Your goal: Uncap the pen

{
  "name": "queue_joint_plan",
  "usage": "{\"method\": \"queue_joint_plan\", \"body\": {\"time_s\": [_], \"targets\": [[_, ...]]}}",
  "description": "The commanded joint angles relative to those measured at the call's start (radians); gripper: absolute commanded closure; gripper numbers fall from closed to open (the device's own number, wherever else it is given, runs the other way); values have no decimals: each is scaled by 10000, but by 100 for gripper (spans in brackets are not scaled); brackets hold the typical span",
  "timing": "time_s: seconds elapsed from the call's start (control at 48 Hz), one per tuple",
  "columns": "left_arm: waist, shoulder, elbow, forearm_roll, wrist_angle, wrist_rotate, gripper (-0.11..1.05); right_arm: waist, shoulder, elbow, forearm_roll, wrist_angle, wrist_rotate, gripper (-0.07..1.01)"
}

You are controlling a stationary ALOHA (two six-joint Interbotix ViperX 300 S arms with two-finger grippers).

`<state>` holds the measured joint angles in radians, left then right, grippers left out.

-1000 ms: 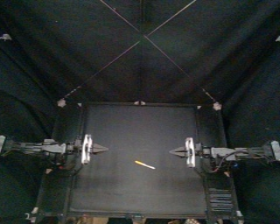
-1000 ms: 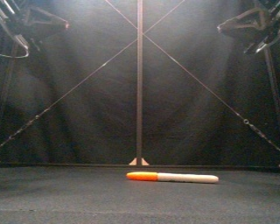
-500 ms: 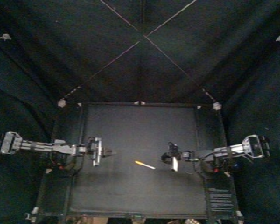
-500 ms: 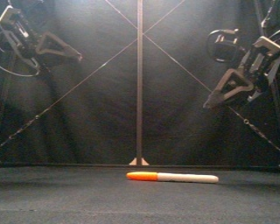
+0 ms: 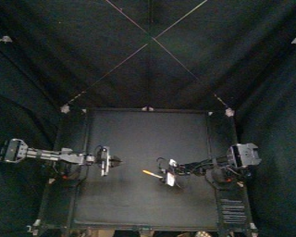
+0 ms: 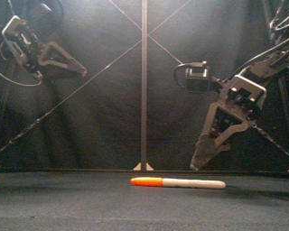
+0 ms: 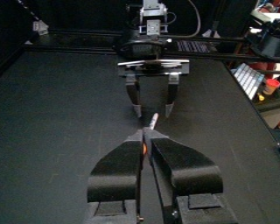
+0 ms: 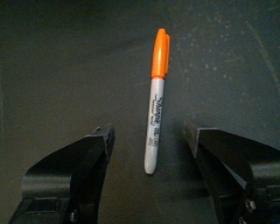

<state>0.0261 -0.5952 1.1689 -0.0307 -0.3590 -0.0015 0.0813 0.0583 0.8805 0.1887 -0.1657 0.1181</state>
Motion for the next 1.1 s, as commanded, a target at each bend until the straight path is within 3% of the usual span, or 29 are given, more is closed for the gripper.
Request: {"method": "queue_joint_plan", "body": {"time_s": [0.021,0.25,0.458,0.5,0.625,0.771,0.958,1.104], "targets": [[61,15,-169,-15,-107,0,42,15,61,-184,-61,-46,-15,0],[92,31,-107,-15,-107,0,42,46,445,-230,-245,15,-46,4],[92,107,-77,-15,-107,0,42,61,430,-245,-430,445,-46,46],[107,230,-123,-15,-107,0,42,31,430,-261,-522,445,-31,49],[169,1043,-568,-31,-92,0,42,-77,92,-430,-874,460,-77,50],[169,2071,-1365,-61,77,0,41,-813,-828,-644,-1626,660,15,50],[61,3221,-2240,-92,1028,0,29,-1733,-1503,-721,-2209,660,-15,50],[107,4142,-2945,-92,1764,15,17,-1871,-1519,-936,-2531,660,-31,50]]}}
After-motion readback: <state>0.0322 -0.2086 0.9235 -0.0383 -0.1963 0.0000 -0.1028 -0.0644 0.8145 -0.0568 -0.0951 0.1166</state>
